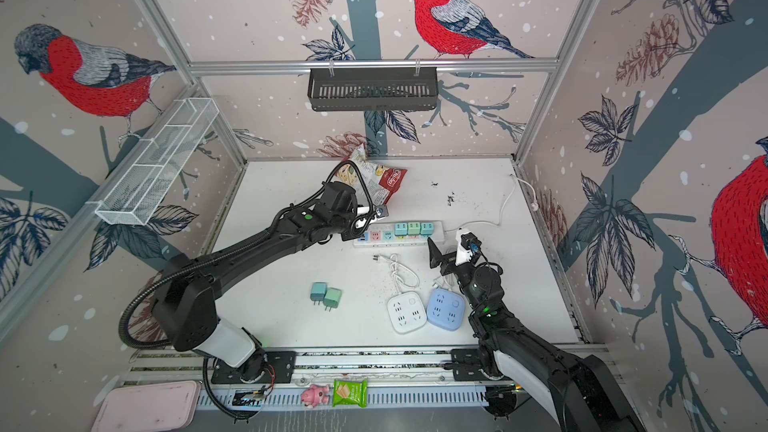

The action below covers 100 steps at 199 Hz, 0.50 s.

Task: Insert the plug
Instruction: 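Move the teal adapter with the left gripper over the strip beside the plugged adapters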

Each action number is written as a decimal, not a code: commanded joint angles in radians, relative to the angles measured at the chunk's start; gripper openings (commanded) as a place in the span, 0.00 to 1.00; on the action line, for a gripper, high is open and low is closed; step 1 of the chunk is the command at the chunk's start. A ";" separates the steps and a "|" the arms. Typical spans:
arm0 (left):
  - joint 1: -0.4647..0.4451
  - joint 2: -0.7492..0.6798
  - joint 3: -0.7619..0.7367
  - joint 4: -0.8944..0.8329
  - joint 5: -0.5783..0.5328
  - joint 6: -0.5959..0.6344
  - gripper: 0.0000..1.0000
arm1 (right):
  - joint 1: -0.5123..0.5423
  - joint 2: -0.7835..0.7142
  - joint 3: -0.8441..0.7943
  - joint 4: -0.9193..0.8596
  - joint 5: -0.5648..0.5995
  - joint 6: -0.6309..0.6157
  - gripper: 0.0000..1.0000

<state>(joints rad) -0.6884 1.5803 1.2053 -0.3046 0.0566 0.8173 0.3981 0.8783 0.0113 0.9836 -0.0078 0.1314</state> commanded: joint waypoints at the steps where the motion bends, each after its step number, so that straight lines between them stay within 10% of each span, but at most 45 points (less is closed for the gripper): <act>1: 0.000 0.022 -0.002 -0.015 0.039 0.070 0.00 | -0.004 -0.001 0.002 0.049 0.001 0.014 1.00; 100: 0.001 0.121 0.022 0.019 0.090 0.021 0.00 | -0.009 -0.003 -0.002 0.055 -0.012 0.015 1.00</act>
<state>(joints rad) -0.6884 1.6768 1.2213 -0.3389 0.1070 0.8631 0.3901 0.8764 0.0109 0.9962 -0.0113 0.1341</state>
